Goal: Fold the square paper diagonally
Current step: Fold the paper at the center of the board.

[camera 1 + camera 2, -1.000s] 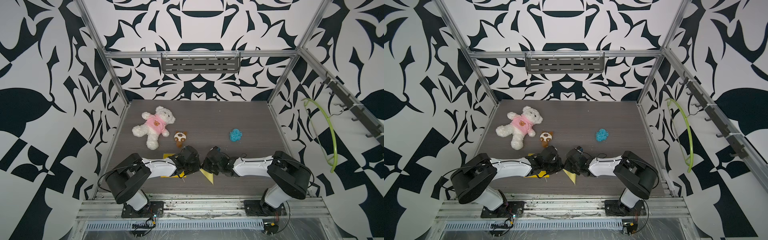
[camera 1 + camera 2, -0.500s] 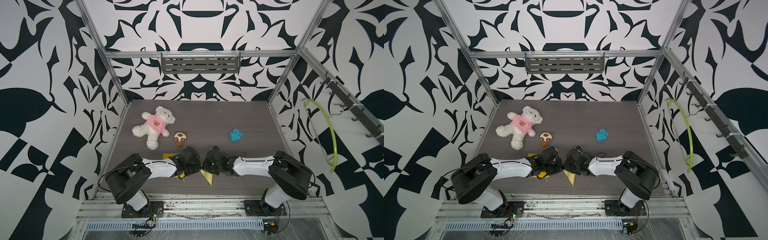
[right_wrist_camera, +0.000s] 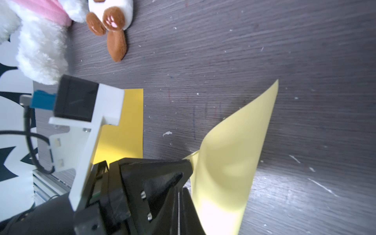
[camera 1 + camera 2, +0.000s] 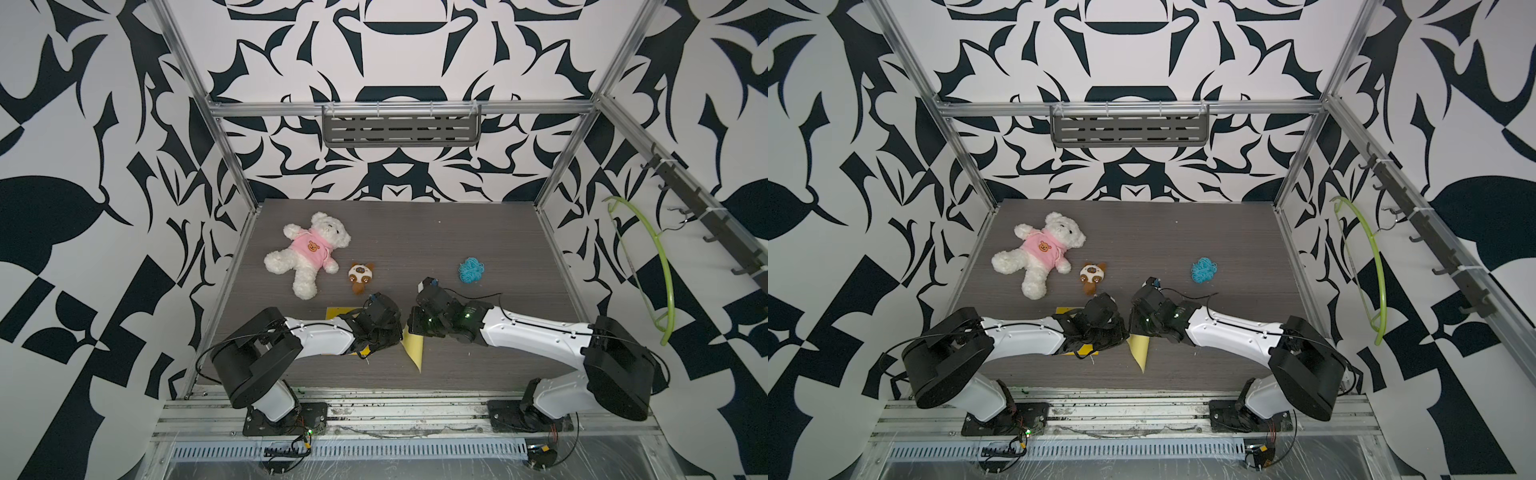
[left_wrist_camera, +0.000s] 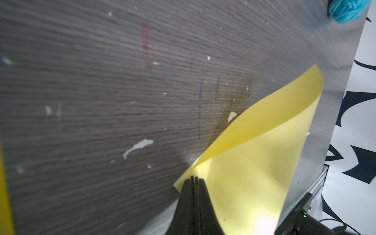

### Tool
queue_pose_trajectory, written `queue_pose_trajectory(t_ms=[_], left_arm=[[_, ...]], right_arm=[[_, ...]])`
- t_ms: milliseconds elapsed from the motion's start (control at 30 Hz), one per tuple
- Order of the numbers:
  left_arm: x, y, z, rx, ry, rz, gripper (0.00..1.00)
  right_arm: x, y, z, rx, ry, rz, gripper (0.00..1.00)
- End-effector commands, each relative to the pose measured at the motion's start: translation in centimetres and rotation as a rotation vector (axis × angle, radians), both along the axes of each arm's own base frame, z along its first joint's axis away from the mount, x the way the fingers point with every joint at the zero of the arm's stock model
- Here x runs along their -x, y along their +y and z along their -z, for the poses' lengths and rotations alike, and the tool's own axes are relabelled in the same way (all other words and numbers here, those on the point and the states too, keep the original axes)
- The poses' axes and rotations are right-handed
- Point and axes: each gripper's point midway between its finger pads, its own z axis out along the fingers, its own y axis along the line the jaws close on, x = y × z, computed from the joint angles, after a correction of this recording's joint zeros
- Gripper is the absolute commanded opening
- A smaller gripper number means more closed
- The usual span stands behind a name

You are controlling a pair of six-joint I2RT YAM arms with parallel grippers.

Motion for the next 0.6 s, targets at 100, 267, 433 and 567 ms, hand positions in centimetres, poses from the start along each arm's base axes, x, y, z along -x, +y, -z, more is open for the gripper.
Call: queue_pose_trajectory(t_ms=[100,267,433,567], left_arm=[[1.8,3.3,3.4,-0.184,0.077,-0.001,0.0],[1.8,3.5,3.3,-0.195,0.073,0.001,0.0],[1.9,3.6,3.5,-0.2,0.075,-0.002,0.0],[1.9,3.6,3.5,-0.203,0.077,-0.002,0.0]], right_arm=[[0.2,-0.7,1.5,0.079,0.007,-0.036,0.06],[0.3,-1.1,3.5,0.104,0.041,-0.032,0.05],[0.6,-2.6,5.3,0.149,0.073,-0.015,0.05],[1.2,-3.7,6.4,0.184,0.095,-0.006,0.04]])
